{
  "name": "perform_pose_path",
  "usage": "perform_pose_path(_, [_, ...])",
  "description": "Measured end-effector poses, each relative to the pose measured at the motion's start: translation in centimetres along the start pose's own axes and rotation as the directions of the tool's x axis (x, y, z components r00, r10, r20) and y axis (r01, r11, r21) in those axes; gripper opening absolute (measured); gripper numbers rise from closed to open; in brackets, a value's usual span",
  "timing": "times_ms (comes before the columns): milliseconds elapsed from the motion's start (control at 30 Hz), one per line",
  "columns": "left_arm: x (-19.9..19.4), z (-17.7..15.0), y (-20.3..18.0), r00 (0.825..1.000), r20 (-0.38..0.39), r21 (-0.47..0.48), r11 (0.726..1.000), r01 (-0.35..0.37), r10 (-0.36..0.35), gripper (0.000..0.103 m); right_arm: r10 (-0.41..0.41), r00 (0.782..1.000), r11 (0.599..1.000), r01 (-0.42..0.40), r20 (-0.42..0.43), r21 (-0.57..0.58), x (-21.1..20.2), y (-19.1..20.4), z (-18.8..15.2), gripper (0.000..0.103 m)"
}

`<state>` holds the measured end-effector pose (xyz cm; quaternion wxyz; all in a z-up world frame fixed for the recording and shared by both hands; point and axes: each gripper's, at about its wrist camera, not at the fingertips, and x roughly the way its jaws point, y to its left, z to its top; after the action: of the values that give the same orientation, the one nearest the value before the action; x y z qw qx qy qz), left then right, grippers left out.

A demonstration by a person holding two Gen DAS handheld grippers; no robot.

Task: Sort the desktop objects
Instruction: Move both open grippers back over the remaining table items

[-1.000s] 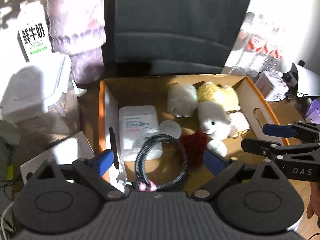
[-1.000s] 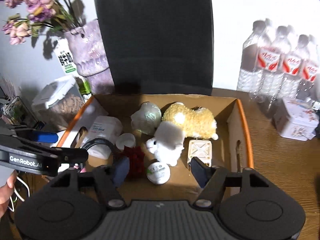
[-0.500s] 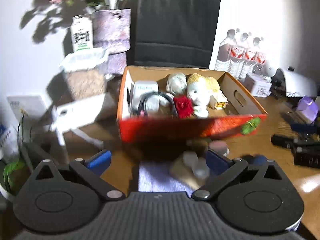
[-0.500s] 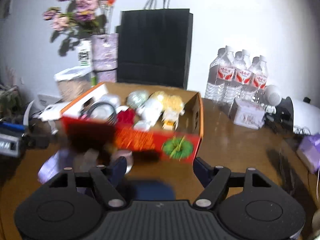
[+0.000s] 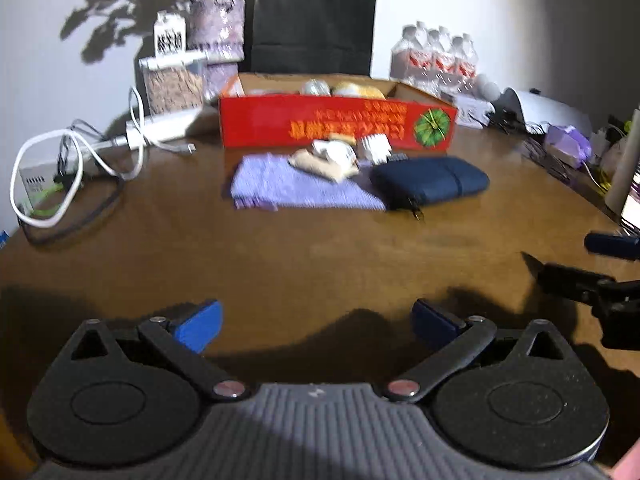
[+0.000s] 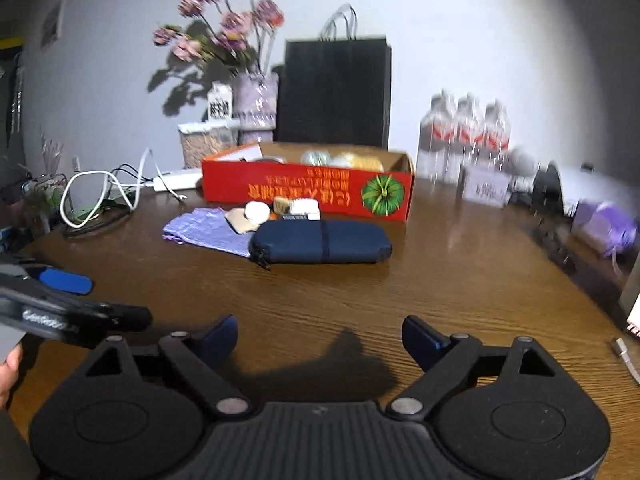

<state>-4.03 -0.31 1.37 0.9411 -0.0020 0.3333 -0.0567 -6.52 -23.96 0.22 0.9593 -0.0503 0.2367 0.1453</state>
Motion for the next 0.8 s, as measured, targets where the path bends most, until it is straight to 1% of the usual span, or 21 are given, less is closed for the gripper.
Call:
perform_pose_path(67, [-0.3, -0.2, 0.0, 1.0, 0.006, -0.004, 1.0, -0.011, 0.011, 0.103, 0.008, 1.0, 1.0, -0.008, 0.01, -0.01, -0.6, 0.3, -0.3, 0.09])
perform_pose_path(133, [-0.6, -0.2, 0.2, 1.0, 0.018, -0.014, 1.0, -0.013, 0.013, 0.103, 0.017, 1.0, 1.0, -0.017, 0.001, -0.001, -0.5, 0.3, -0.2, 0.09])
perform_pose_path(267, [-0.5, 0.0, 0.5, 1.0, 0.018, -0.022, 1.0, 0.004, -0.004, 0.103, 0.015, 1.0, 1.0, -0.014, -0.005, 0.016, 0.1, 0.4, 0.1, 0.09])
perform_pose_path(367, [-0.1, 0.6, 0.7, 1.0, 0.016, -0.008, 1.0, 0.017, -0.017, 0.103, 0.028, 1.0, 1.0, -0.028, -0.009, -0.012, 0.7, 0.3, 0.6, 0.09])
perform_pose_path(500, [1.2, 2.6, 1.4, 0.999, 0.019, -0.027, 0.999, 0.03, -0.029, 0.103, 0.049, 0.999, 0.992, -0.05, -0.016, -0.118, 2.8, -0.5, 2.1, 0.09])
perform_pose_path(567, [2.2, 4.6, 1.5, 0.996, 0.047, -0.034, 0.996, 0.077, -0.076, 0.103, 0.076, 0.996, 0.98, -0.084, -0.046, -0.18, 4.7, -1.3, 3.3, 0.09])
perform_pose_path(600, [2.9, 5.7, 1.3, 0.994, 0.069, -0.017, 0.996, 0.091, -0.089, 0.099, 0.082, 0.995, 0.972, -0.093, -0.06, -0.214, 5.6, -1.5, 3.9, 0.09])
perform_pose_path(633, [3.7, 6.7, 1.1, 0.992, 0.08, 0.009, 0.996, 0.093, -0.094, 0.093, 0.089, 0.994, 0.961, -0.104, -0.069, -0.255, 6.7, -1.8, 4.6, 0.09])
perform_pose_path(667, [4.7, 7.7, 0.8, 0.992, 0.082, 0.043, 0.994, 0.096, -0.099, 0.091, 0.105, 0.991, 0.948, -0.123, -0.078, -0.295, 7.7, -1.9, 5.1, 0.09])
perform_pose_path(700, [5.8, 8.6, 0.6, 0.991, 0.072, 0.07, 0.992, 0.104, -0.109, 0.091, 0.111, 0.99, 0.934, -0.132, -0.082, -0.331, 8.9, -2.1, 5.6, 0.09])
perform_pose_path(733, [7.3, 9.6, 0.5, 0.992, 0.048, 0.088, 0.989, 0.117, -0.121, 0.089, 0.096, 0.992, 0.924, -0.119, -0.079, -0.364, 10.1, -2.3, 6.1, 0.09])
perform_pose_path(767, [8.6, 10.5, 0.5, 0.991, 0.023, 0.091, 0.988, 0.128, -0.13, 0.086, 0.093, 0.992, 0.914, -0.117, -0.08, -0.39, 11.2, -2.4, 6.6, 0.09])
perform_pose_path(800, [9.8, 11.2, 0.5, 0.988, 0.002, 0.089, 0.985, 0.151, -0.152, 0.084, 0.107, 0.991, 0.901, -0.133, -0.085, -0.414, 12.2, -2.6, 6.9, 0.09])
